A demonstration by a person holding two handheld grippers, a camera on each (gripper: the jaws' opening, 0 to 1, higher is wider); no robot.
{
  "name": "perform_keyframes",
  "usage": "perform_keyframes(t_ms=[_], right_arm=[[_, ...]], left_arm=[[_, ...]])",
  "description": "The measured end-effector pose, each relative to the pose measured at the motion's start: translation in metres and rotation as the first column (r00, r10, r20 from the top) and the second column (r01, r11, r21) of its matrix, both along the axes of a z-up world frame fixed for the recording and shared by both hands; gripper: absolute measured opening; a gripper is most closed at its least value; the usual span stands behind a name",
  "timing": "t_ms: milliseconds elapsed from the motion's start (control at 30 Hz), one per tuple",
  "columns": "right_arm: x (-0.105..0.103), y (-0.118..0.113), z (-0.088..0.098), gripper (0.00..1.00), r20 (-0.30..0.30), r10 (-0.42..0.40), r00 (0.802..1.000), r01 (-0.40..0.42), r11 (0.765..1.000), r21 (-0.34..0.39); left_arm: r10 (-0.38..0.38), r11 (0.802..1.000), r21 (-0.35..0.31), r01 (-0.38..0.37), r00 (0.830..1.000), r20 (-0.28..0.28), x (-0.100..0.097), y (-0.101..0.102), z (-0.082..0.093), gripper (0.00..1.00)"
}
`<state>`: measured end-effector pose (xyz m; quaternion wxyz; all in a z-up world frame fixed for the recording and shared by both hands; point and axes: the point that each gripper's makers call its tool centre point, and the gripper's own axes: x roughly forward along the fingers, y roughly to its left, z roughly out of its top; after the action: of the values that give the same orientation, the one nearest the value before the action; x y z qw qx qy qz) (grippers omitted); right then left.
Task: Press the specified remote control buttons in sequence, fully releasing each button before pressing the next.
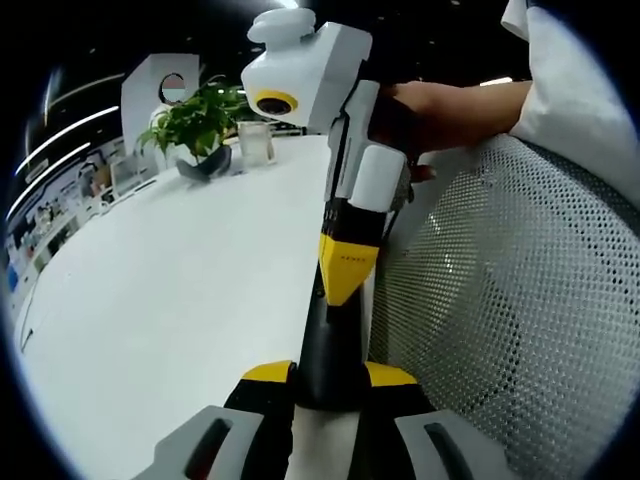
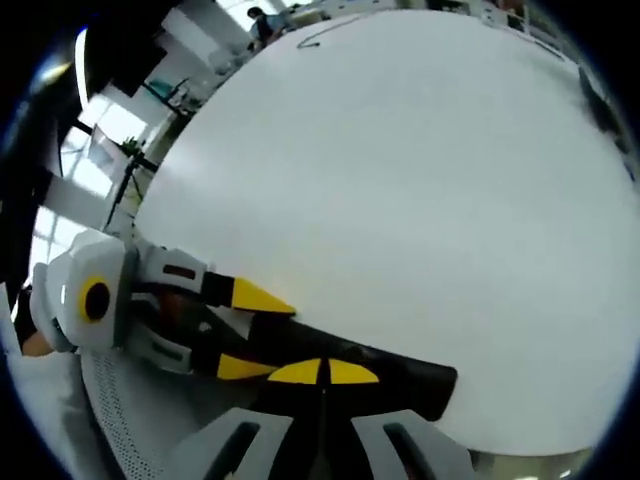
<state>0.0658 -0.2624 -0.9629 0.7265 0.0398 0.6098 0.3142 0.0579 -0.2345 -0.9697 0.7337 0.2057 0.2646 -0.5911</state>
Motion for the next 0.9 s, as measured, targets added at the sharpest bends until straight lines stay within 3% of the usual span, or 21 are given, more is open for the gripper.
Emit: perform_keyframes(t_ms=[433, 600, 900], right_arm=[[0.0008, 0.0009, -0.0009, 0.0, 0.0, -0.002, 1.0, 0.002, 1.0, 0.013], [0.0003, 0.0024, -0.0007, 0.0, 0.035, 0.041, 0.999, -0.04, 0.999, -0.023], [0.001, 0.0006, -0.0011, 0.0, 0.03, 0.019, 0.999, -0.019, 1.0, -0.004]], left_arm=[[-0.002, 1.0, -0.024, 0.002, 1.0, 0.007, 0.0002, 0.0003, -0.0001, 0.25], [-0.005, 1.0, -0.021, 0.005, 1.0, 0.008, 0.0003, -0.0002, 0.0004, 0.25], [0.005, 1.0, -0.015, -0.005, 1.0, 0.009, 0.0, -0.0002, 0.0005, 0.25]])
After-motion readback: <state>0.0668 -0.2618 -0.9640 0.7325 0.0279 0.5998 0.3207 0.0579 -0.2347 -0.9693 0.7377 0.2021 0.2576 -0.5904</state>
